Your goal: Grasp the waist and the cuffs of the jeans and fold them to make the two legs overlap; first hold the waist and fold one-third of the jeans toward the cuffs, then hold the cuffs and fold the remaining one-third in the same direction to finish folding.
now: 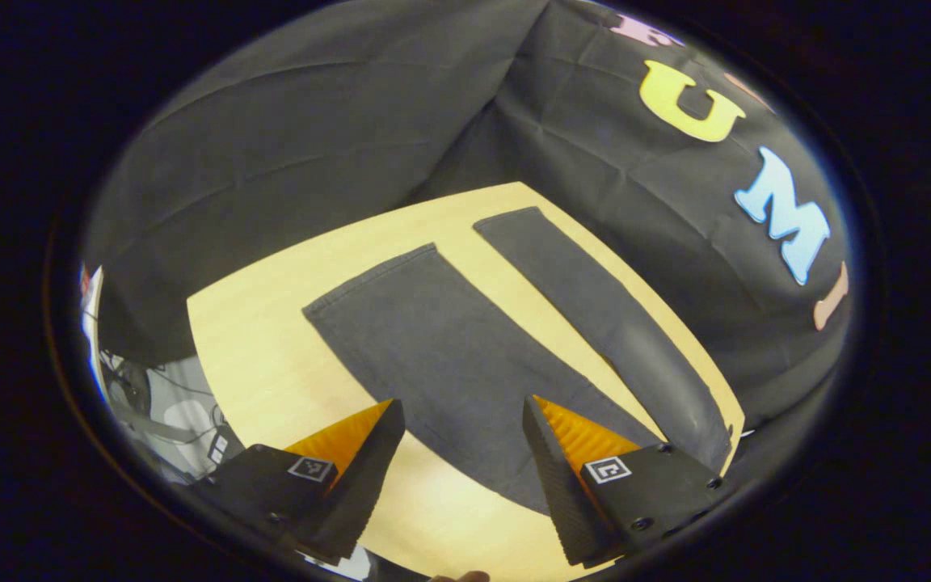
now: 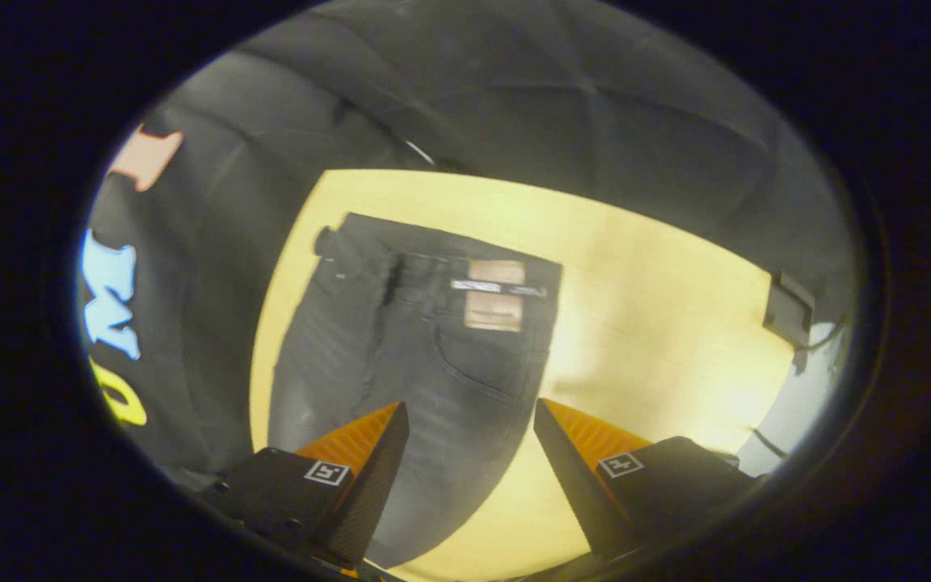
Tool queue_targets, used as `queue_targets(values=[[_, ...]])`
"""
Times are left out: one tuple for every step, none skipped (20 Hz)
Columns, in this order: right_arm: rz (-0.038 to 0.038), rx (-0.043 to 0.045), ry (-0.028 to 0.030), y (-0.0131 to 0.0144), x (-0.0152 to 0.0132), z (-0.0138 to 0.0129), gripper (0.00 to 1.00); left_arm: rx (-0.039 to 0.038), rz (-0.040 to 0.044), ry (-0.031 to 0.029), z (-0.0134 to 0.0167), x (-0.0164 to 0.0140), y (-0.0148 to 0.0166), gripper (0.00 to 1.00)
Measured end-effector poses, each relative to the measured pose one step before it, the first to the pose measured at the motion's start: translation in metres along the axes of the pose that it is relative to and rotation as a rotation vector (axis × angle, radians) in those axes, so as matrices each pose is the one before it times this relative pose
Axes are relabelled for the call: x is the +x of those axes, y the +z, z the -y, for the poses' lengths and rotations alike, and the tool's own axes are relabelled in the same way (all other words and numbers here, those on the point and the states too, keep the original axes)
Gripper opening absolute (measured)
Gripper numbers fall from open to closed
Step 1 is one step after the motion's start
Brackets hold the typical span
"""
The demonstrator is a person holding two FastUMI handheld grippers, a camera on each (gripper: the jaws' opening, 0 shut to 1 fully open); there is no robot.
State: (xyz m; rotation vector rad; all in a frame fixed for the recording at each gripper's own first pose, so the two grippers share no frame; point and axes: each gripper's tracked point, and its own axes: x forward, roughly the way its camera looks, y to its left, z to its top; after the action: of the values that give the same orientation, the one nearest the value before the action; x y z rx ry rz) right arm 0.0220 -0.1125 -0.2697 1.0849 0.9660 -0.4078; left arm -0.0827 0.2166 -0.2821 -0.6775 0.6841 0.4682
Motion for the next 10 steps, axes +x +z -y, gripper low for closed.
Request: queue_targets(values=[[0.00295, 0.03521, -0.02454, -0.00053, 0.01191, 0.0033, 0.95, -0.02753, -0.00503, 0.00599, -0.00544, -0.00205, -0.00395, 0.97], [0.0037, 0.04388, 0.00083, 0.00055, 0.00655, -0.00098, 0.95, -0.02334, -0.00064, 0.00816, -0.00583, -0.00158, -0.00217, 0.97], [-0.00071, 0.03825, 0.00901, -0.00166, 0.00579, -0.00366, 0.95, -0.0173, -0.00016, 0.01032, -0.00765, -0.00113, -0.00168, 0.97], [-0.00709, 0.02508, -0.00514, -0.001, 0.00478, -0.00304, 0.95, -0.00988, -0.00081, 0.01307, -0.00717, -0.00203, -0.00159, 0.97], [-0.00516, 0.01155, -0.01095, -0.00064, 0.00428, -0.00075, 0.95, -0.00514, -0.00365, 0.01581, -0.00787, -0.00216, -0.00227, 0.97], [-0.00332, 0.0022, -0.01342, -0.00015, 0.0037, -0.00032, 0.95, -0.00373, -0.00051, 0.01235, -0.00702, -0.00226, -0.00161, 0.97], [-0.00628, 0.00048, -0.01891, -0.00337, 0.0044, 0.00096, 0.95, -0.00601, -0.00005, 0.01228, -0.004, -0.00091, -0.00177, 0.97], [-0.01183, -0.00338, -0.02314, -0.00329, 0.00319, 0.0018, 0.95, -0.00905, -0.00267, 0.00924, -0.00436, -0.00231, -0.00261, 0.97], [0.0231, -0.00501, -0.02974, 0.00237, 0.00039, 0.00298, 0.95, -0.00851, -0.00178, 0.00694, -0.00356, -0.00197, -0.00249, 0.97], [-0.00434, -0.00146, -0.0155, -0.00119, 0.00334, -0.00078, 0.93, -0.00728, -0.00342, 0.00617, -0.00241, -0.00062, -0.00308, 0.97]])
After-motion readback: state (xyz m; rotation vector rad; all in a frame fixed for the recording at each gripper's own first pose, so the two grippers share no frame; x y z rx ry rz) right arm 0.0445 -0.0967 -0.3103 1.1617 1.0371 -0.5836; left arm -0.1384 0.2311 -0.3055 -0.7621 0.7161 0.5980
